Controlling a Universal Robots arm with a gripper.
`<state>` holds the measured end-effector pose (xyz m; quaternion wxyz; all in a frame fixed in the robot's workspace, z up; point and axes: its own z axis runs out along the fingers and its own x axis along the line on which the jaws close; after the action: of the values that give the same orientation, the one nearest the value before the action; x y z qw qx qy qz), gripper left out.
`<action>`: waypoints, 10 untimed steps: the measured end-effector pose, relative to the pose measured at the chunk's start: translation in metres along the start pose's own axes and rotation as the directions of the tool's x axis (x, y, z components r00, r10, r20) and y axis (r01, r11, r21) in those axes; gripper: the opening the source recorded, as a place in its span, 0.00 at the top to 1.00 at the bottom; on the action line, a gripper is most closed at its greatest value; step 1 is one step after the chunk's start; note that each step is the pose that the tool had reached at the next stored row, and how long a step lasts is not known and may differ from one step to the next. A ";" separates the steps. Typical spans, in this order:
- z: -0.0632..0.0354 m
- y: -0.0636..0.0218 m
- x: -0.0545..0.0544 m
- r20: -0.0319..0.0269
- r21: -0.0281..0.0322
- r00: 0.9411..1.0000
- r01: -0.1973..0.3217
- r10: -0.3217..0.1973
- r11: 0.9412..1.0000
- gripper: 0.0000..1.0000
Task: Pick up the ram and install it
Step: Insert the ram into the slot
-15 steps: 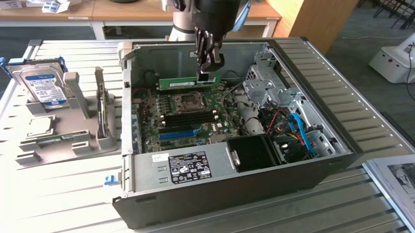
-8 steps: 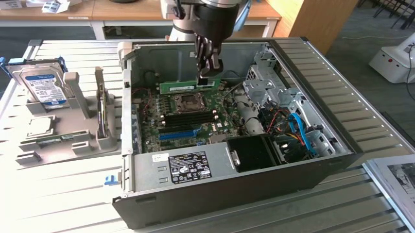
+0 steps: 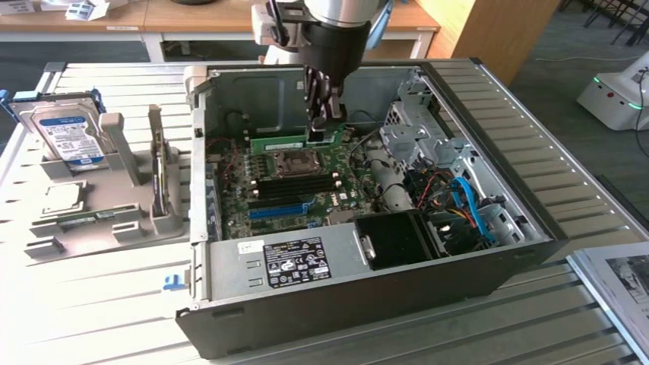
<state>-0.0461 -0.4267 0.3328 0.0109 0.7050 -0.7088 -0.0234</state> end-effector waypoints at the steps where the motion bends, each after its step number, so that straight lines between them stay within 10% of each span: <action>1: 0.0017 -0.0001 0.000 0.000 0.000 1.000 0.000 0.000 1.000 0.88; 10: 0.0175 -0.0009 0.000 0.000 0.000 1.000 0.000 0.000 1.000 0.88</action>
<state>-0.0460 -0.4267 0.3153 0.0109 0.7050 -0.7088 -0.0235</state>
